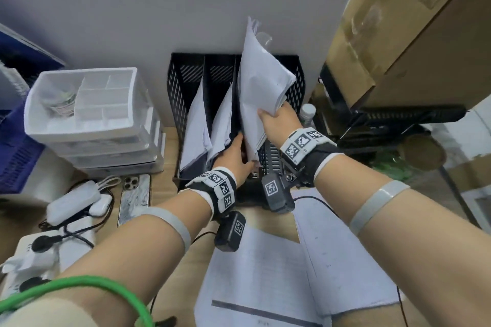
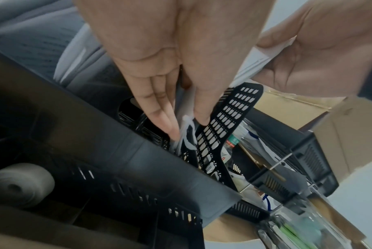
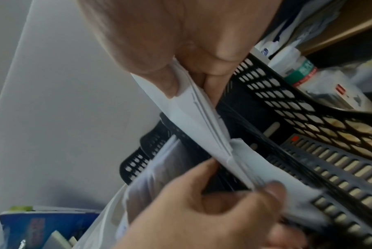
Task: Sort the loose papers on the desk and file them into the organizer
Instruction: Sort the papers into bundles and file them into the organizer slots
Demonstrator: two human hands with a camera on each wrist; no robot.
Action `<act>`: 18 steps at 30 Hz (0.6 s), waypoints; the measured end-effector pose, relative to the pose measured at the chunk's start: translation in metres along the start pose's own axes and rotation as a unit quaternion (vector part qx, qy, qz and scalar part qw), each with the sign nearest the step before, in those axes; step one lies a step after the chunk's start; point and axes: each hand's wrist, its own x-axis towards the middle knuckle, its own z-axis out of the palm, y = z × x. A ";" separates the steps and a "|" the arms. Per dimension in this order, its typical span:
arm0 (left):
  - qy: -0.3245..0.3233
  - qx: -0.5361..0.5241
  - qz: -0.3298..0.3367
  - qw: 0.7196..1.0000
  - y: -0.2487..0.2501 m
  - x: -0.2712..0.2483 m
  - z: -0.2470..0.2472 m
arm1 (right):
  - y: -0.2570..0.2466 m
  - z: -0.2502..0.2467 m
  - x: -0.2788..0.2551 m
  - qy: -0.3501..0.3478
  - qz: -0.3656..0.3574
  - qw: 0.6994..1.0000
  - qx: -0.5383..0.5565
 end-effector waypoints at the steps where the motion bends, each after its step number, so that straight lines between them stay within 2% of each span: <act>1: -0.001 -0.011 -0.007 1.000 -0.001 0.003 0.003 | 0.007 0.004 0.000 -0.006 0.000 1.000 0.007; 4: -0.027 -0.099 -0.025 0.994 -0.006 0.009 0.015 | 0.028 0.015 -0.005 -0.030 0.011 0.999 0.000; 7: -0.053 -0.165 -0.040 0.984 -0.017 0.010 0.022 | 0.049 0.026 -0.009 -0.084 0.017 0.996 -0.003; 10: -0.056 -0.141 -0.018 0.988 -0.024 0.002 0.016 | 0.061 0.030 -0.015 -0.144 0.023 0.988 -0.059; 13: -0.028 -0.142 -0.012 0.989 -0.033 -0.016 0.007 | 0.074 0.029 -0.028 -0.168 0.027 0.983 -0.072; 15: -0.014 -0.150 -0.013 0.988 -0.043 -0.033 0.002 | 0.090 0.025 -0.040 -0.162 0.033 0.984 -0.064; 18: -0.029 -0.094 -0.011 0.995 -0.072 -0.058 0.001 | 0.120 0.016 -0.068 -0.095 0.058 0.991 -0.079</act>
